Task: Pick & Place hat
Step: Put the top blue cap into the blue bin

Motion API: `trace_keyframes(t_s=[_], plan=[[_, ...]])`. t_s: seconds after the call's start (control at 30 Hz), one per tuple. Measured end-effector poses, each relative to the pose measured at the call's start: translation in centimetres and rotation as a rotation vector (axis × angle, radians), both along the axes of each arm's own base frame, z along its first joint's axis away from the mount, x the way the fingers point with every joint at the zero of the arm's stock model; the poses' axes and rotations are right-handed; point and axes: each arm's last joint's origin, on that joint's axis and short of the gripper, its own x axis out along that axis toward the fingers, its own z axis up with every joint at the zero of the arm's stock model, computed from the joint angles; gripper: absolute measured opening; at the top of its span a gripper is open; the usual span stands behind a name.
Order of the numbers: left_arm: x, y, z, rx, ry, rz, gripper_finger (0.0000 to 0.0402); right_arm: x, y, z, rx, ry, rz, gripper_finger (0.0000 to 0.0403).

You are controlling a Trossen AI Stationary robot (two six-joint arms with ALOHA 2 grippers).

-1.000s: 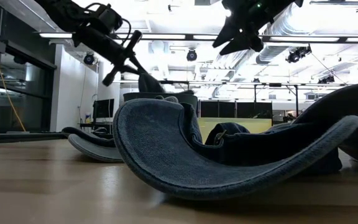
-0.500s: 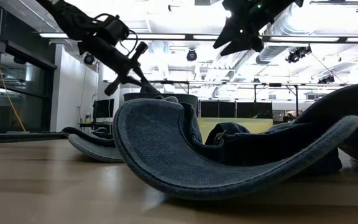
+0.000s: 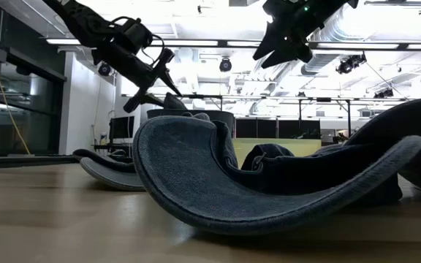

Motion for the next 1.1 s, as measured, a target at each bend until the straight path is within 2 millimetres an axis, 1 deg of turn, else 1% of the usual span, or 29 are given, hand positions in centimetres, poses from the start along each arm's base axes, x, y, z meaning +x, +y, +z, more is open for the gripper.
trace_keyframes(t_s=[0.43,0.8,1.0,1.1], plan=[[-0.1,0.0,0.0,0.010,0.015,0.012,0.0190,-0.1,0.0,-0.1,0.004,0.012,0.000,0.0206],[-1.2,-0.6,1.1,0.037,0.058,0.093,0.0191,-0.1,0.0,-0.2,0.005,0.025,-0.005,0.0206],[-2.1,-1.0,1.0,0.035,0.154,0.168,0.0191,-0.2,0.0,-0.2,-0.007,0.029,-0.026,0.0206],[-2.6,-1.3,1.3,0.062,0.182,0.207,0.0191,0.0,-0.1,-0.3,-0.005,0.027,-0.027,0.0206]])
